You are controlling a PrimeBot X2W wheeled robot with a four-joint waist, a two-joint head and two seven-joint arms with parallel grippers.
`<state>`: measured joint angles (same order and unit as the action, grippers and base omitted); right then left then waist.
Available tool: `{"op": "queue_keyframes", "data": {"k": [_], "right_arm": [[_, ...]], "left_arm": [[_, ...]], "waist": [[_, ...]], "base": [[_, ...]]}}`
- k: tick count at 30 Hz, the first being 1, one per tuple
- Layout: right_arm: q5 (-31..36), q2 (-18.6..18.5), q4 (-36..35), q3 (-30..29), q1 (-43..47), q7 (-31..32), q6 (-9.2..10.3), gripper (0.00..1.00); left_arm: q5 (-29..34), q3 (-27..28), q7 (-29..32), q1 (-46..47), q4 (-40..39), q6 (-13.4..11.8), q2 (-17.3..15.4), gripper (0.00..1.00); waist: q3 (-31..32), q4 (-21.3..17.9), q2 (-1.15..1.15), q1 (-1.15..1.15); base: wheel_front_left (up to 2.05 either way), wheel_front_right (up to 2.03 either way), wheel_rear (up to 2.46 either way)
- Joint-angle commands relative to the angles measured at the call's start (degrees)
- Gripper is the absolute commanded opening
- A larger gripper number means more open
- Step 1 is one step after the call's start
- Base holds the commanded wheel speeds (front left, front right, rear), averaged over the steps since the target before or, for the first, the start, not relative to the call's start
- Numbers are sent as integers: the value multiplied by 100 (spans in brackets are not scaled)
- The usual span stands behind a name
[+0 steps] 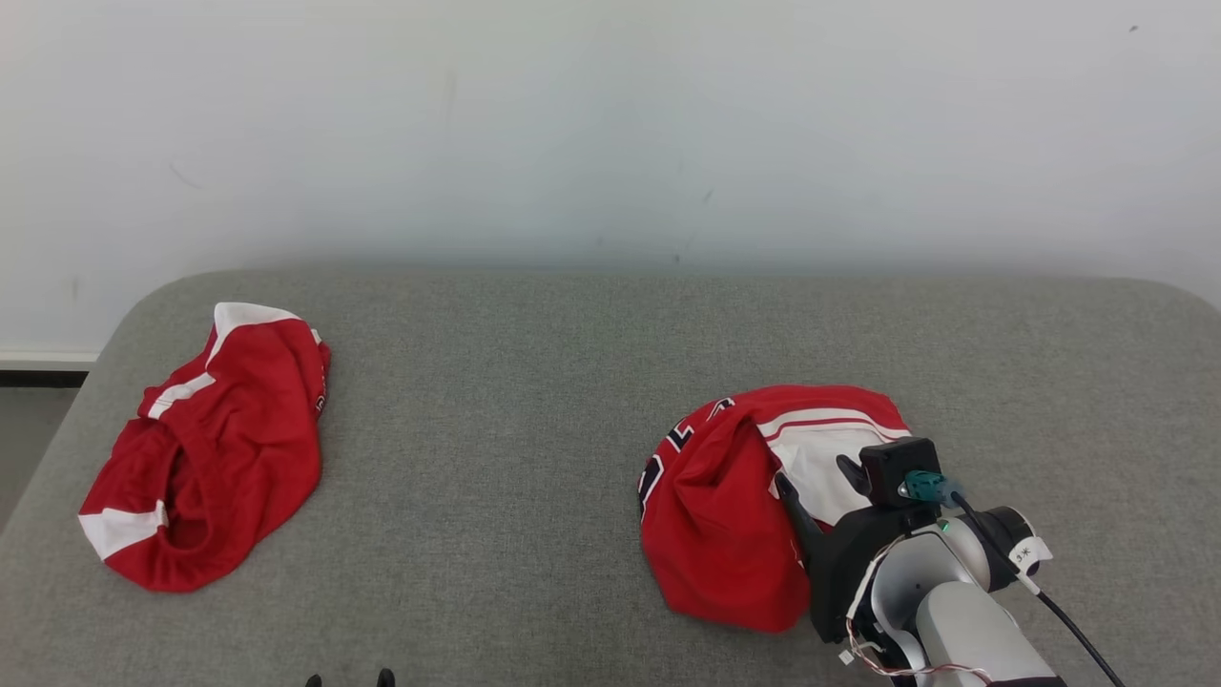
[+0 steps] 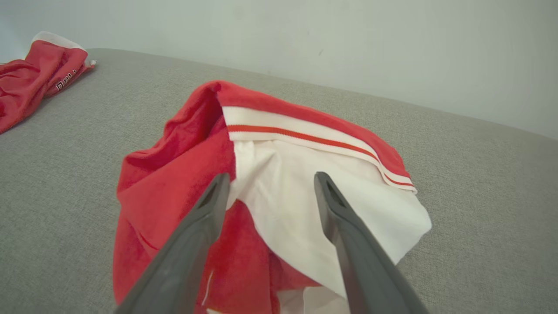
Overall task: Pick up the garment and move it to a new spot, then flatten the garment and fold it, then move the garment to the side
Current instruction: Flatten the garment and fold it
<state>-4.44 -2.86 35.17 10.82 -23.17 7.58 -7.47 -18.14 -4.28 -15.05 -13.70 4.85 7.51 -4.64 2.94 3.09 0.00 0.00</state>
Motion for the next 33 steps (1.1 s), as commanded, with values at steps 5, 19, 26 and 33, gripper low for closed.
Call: {"op": "queue_keyframes", "data": {"k": [5,19,26,33], "right_arm": [[-40,-122,-86,-145,170,-20,-6,100],[-928,-386,-365,-1244,326,1118,-7,100],[-1280,-321,-10,-1395,-23,1404,-7,100],[-1250,-384,420,-1476,-295,1295,-7,100]], "left_arm": [[-36,77,-19,-120,-10,-5,-4,100],[-10,24,-19,-66,-49,-4,11,100],[-11,-11,-19,-2,-8,-4,-78,100],[-45,-81,-19,47,10,-4,-185,100]], "waist": [[96,-69,0,0],[51,-261,0,0],[-121,-115,0,0],[-274,121,0,0]], "base": [[0,0,0],[0,0,0],[0,0,0],[0,0,0]]}}
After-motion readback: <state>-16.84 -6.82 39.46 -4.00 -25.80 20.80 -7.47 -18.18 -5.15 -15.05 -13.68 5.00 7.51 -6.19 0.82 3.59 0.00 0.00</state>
